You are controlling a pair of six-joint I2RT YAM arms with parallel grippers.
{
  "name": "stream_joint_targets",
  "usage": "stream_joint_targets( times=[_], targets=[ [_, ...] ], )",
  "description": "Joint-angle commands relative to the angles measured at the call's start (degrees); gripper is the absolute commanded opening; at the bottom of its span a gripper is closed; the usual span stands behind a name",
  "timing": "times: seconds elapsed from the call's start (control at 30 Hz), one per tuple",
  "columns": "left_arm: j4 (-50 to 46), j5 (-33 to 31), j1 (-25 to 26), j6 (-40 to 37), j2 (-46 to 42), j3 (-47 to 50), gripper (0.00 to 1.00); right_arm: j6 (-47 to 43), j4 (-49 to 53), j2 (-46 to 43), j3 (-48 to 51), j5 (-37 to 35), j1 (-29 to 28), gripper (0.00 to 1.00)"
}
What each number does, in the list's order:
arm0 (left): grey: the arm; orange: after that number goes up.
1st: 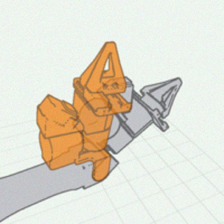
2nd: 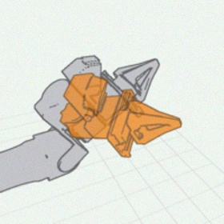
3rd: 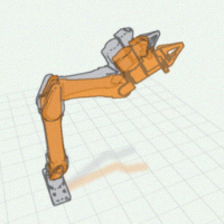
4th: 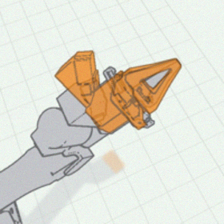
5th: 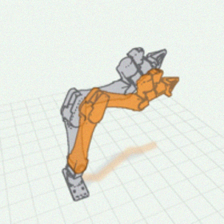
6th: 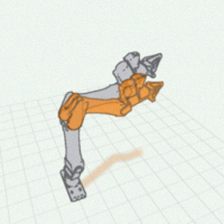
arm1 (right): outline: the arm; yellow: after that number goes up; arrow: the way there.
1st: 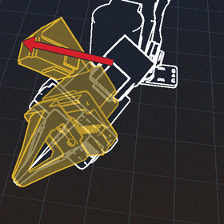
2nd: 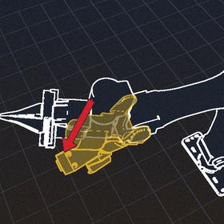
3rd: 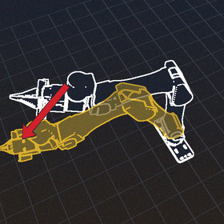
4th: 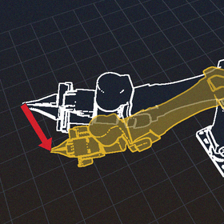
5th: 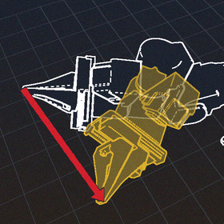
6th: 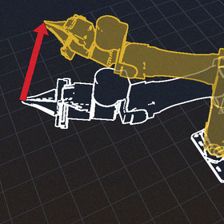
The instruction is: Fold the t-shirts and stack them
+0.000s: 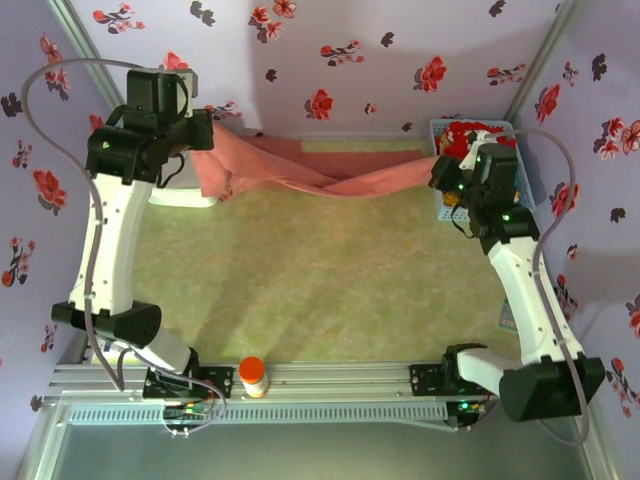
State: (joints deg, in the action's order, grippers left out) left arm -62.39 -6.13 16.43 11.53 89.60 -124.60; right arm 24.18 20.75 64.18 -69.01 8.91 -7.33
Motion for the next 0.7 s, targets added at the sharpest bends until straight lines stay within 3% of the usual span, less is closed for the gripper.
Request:
stream_joint_targets(
  times=[0.0,0.3,0.43,0.67],
  targets=[
    [1.9,1.4,1.0,-6.9,-5.2,-0.9,0.0,-5.9,-4.0,-5.4,-2.6,-2.0,-2.5,0.0],
    [9.5,-1.6,6.6,-14.8,-19.6,2.3,0.0,-5.9,-2.1,-17.0,-1.6,-0.6,-4.0,0.0],
    [12.8,0.9,7.7,-16.8,-22.5,1.4,0.0,-5.2,-3.3,-21.7,-1.1,1.9,-4.0,0.0],
    [18.1,1.3,7.8,-15.5,-24.6,-0.5,0.0,-5.5,-2.8,-25.1,-5.7,-0.4,-4.0,0.0]
  ],
)
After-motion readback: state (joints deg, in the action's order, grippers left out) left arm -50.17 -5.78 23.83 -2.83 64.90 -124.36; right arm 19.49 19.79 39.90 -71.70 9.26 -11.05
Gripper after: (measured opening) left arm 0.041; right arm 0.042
